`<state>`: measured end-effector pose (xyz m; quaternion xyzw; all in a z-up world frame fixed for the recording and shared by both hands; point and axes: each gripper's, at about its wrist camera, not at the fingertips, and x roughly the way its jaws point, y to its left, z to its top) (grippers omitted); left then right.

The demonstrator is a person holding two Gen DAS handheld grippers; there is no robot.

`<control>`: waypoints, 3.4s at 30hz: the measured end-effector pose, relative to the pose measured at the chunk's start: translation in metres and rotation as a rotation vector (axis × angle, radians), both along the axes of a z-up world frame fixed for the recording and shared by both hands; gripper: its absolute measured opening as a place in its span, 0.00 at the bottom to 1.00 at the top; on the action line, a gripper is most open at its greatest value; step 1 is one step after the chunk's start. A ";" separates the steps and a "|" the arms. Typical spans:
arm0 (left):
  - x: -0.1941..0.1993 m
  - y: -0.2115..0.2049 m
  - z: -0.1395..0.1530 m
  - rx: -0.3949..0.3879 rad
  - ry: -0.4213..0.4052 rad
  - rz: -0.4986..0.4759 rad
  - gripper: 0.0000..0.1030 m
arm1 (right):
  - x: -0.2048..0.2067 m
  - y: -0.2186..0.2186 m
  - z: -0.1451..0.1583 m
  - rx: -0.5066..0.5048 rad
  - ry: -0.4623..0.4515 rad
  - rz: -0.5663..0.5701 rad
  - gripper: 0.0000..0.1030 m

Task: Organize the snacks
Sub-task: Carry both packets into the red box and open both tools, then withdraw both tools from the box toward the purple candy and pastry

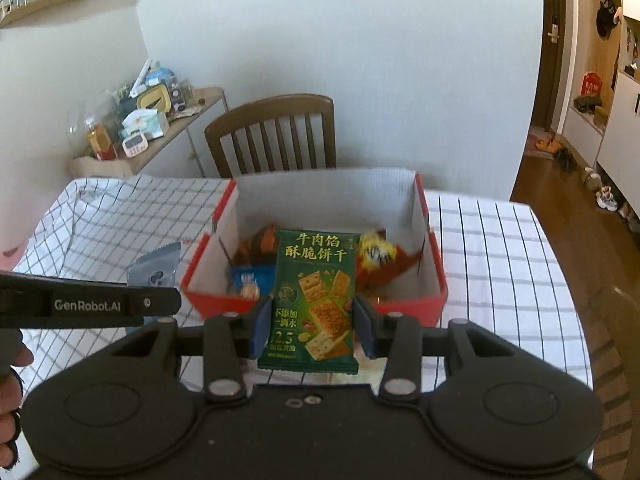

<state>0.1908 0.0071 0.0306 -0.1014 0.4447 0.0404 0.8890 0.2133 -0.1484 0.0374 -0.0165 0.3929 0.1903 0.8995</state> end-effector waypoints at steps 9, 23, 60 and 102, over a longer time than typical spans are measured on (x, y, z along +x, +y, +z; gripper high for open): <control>0.048 0.006 0.004 0.018 -0.003 -0.007 0.49 | 0.041 0.012 0.000 -0.009 -0.007 -0.007 0.41; 0.121 0.005 -0.041 0.074 0.075 -0.047 0.49 | 0.096 0.025 -0.051 -0.082 0.082 0.002 0.41; 0.124 0.013 -0.087 0.043 0.141 -0.055 0.61 | 0.100 0.025 -0.087 -0.081 0.209 0.032 0.58; -0.045 0.009 -0.012 0.035 -0.086 -0.193 0.68 | -0.029 -0.003 -0.018 0.114 0.054 0.057 0.88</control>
